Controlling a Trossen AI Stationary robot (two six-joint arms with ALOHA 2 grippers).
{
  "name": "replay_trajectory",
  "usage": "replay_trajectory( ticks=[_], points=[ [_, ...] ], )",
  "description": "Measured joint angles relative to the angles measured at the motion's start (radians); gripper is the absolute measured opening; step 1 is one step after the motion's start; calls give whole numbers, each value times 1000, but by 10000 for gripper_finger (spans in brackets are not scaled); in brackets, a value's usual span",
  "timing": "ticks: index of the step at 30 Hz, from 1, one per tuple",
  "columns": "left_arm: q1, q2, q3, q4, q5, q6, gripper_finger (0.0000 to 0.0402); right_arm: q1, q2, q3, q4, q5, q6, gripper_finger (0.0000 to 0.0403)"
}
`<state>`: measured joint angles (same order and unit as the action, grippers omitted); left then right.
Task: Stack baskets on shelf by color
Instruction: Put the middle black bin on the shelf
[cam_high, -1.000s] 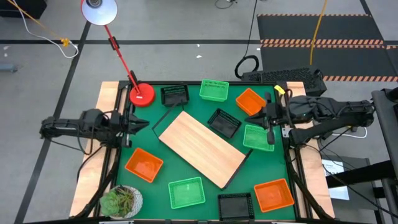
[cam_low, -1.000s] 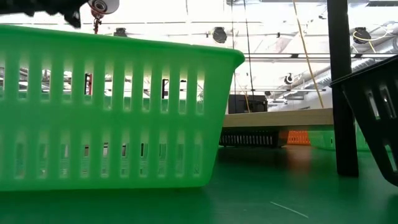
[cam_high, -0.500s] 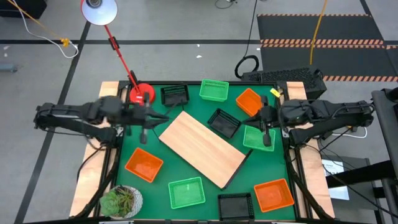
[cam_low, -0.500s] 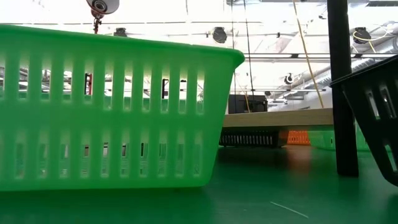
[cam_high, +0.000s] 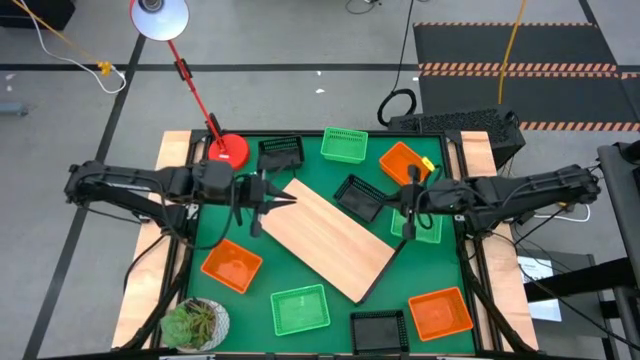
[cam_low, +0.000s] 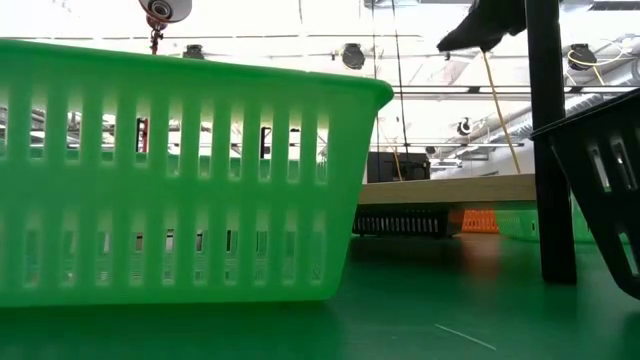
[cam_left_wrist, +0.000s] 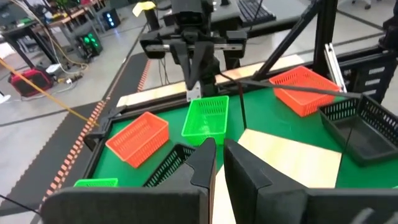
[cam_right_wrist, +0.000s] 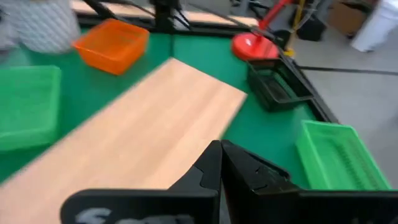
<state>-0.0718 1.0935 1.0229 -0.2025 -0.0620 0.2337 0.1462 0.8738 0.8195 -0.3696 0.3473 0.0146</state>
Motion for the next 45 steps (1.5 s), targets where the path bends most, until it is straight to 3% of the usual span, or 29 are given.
replay_trajectory(
  ticks=[8,17,28,37,45],
  points=[
    [0,9,0,2,-1,0,35,-75,2,-2,-39,22,67,0],
    [2,45,3,44,-1,22,35,-245,13,-82,21,38,97,18],
    [10,83,1,69,0,60,35,-459,150,-179,175,-277,79,80],
    [11,81,1,73,0,56,35,-500,328,-179,180,-326,-11,106],
    [11,81,1,63,0,52,35,-500,394,-179,233,-324,-90,105]
  ],
)
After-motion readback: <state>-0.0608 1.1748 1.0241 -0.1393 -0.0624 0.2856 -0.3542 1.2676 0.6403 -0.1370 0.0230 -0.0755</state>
